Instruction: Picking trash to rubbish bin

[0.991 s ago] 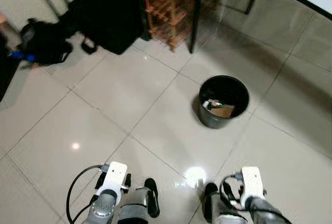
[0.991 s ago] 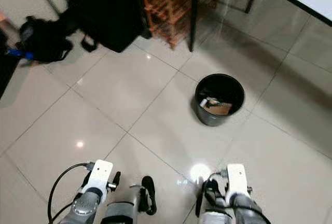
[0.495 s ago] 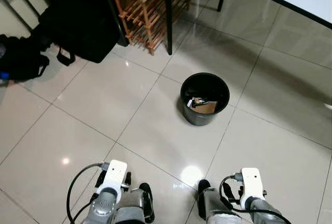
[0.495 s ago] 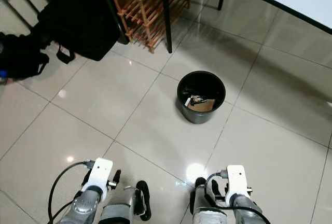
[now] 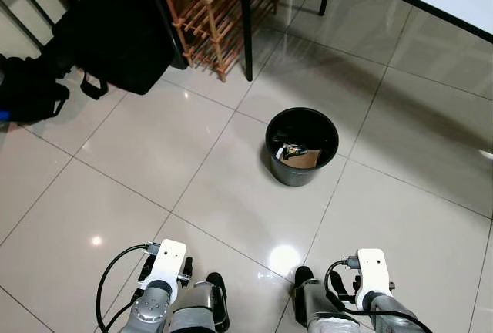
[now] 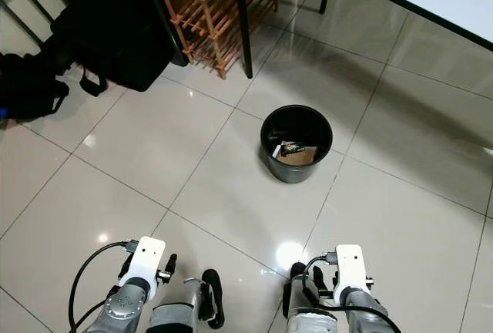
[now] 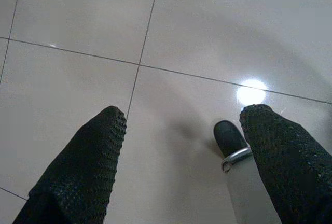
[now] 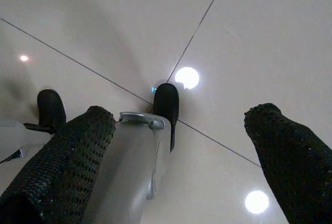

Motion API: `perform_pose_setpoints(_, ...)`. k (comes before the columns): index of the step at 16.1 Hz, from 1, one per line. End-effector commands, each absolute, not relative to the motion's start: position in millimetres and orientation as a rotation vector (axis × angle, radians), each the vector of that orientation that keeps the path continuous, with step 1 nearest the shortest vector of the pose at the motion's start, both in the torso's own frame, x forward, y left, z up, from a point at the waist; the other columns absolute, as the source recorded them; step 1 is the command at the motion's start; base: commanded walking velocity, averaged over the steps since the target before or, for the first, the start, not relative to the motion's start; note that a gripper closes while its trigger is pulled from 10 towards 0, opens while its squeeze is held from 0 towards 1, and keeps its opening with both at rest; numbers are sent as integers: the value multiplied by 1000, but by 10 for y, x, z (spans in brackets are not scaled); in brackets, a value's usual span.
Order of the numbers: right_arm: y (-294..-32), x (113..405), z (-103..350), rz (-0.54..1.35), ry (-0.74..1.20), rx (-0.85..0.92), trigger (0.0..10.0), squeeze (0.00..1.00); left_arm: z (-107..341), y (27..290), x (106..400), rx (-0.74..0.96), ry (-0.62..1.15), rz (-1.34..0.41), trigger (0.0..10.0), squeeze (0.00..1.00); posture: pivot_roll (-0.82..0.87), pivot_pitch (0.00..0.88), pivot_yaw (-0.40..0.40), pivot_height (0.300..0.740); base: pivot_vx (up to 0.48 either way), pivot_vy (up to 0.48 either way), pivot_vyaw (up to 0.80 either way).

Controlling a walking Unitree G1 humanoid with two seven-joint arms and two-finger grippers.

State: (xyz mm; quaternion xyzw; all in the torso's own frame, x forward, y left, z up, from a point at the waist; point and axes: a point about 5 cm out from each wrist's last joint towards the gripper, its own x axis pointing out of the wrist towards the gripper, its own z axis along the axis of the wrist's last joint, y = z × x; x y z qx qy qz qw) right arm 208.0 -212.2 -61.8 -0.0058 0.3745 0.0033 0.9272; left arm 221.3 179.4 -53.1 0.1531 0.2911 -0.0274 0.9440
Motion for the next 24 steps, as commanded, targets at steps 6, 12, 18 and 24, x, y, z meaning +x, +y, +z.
perform_pose_setpoints(6,-2117,1938,-705,-2,823,1,10000,0,-603,1855,2098,320,642,-46,10000,0,51,318,105,740,0,0,-267)
perform_pose_setpoints(12,-2122,1943,-702,-1,822,-4,10000,0,-598,1859,2111,334,642,-42,10000,0,48,310,104,740,0,-104,-533)
perform_pose_setpoints(18,-2111,1958,-696,4,818,-4,10000,0,-578,1879,2137,344,630,-31,10000,0,45,289,107,740,0,-240,-267)
perform_pose_setpoints(24,-2122,1960,-693,4,817,-7,10000,0,-579,1872,2138,345,630,-32,10000,0,44,290,104,740,0,0,-800)
